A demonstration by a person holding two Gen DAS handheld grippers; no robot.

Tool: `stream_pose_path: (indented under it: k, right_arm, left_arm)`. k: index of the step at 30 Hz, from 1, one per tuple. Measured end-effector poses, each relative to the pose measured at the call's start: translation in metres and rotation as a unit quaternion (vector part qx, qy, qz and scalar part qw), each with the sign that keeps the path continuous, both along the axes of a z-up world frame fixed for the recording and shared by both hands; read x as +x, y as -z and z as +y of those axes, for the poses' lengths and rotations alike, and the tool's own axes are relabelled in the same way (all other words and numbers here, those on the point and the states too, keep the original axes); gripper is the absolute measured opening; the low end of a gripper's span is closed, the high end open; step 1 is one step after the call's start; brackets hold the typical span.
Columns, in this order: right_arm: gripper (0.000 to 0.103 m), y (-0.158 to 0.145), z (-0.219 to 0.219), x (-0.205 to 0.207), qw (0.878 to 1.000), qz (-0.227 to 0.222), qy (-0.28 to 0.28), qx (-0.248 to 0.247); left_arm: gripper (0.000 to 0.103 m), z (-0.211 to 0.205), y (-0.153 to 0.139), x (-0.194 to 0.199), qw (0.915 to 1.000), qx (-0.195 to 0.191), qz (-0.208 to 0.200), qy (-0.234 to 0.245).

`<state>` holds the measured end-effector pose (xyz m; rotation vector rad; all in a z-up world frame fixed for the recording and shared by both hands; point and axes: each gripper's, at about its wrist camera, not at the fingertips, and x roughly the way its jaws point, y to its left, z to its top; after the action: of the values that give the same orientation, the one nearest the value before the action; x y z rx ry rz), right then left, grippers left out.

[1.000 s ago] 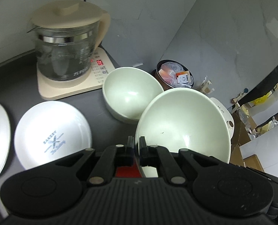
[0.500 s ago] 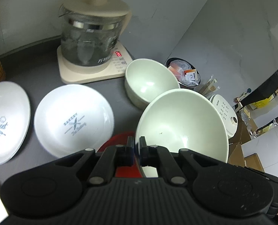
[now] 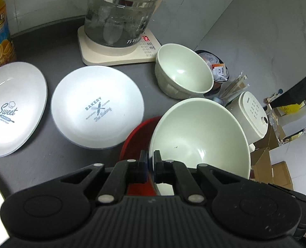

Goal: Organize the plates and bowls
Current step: 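Lower the pale green bowl into the red bowl and open both grippers, then move both grippers to the smaller pale green bowl by the kettle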

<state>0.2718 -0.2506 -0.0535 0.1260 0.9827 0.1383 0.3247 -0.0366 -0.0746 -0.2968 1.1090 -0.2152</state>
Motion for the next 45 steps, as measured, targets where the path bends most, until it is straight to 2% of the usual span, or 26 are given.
stream_pose_path:
  k: [15, 20, 25, 27, 29, 31, 33, 36, 39, 45]
  right_arm:
    - [0.015, 0.021, 0.003, 0.010, 1.000, 0.012, 0.015, -0.002]
    - [0.015, 0.027, 0.010, 0.015, 0.999, 0.031, 0.008, -0.008]
    - [0.018, 0.024, 0.009, 0.016, 0.999, 0.034, 0.014, -0.003]
    - [0.024, 0.019, 0.007, 0.014, 0.999, 0.028, 0.015, 0.003]
    - [0.043, 0.012, 0.007, 0.011, 1.000, 0.013, 0.018, -0.003]
    - [0.044, 0.005, 0.004, 0.007, 1.000, -0.002, 0.020, -0.003]
    - [0.045, 0.000, 0.000, 0.005, 1.000, -0.006, 0.028, 0.002]
    - [0.053, -0.008, -0.007, 0.002, 0.999, -0.018, 0.035, 0.003]
    - [0.067, -0.013, -0.014, 0.001, 0.999, -0.032, 0.040, 0.006]
    - [0.082, -0.016, -0.030, 0.011, 0.998, -0.052, 0.046, 0.011]
  left_arm:
    - [0.006, 0.008, 0.025, 0.004, 0.9990, 0.005, 0.042, -0.012]
    - [0.007, 0.011, 0.021, 0.005, 0.9990, 0.014, 0.040, -0.015]
    - [0.010, 0.018, 0.009, 0.005, 0.9995, -0.001, 0.026, -0.018]
    - [0.018, 0.019, 0.005, 0.006, 0.9996, 0.005, 0.021, -0.021]
    - [0.029, 0.019, 0.001, 0.006, 0.9996, 0.008, 0.014, -0.023]
    - [0.044, 0.019, -0.002, 0.005, 0.9996, 0.011, 0.005, -0.025]
    - [0.051, 0.018, -0.005, 0.005, 0.9995, 0.014, -0.001, -0.027]
    - [0.057, 0.015, -0.007, 0.006, 0.9996, 0.014, -0.007, -0.025]
    - [0.061, 0.010, -0.009, 0.010, 0.9995, 0.017, -0.010, -0.023]
    - [0.075, -0.005, -0.011, 0.020, 0.9994, 0.016, -0.016, -0.026]
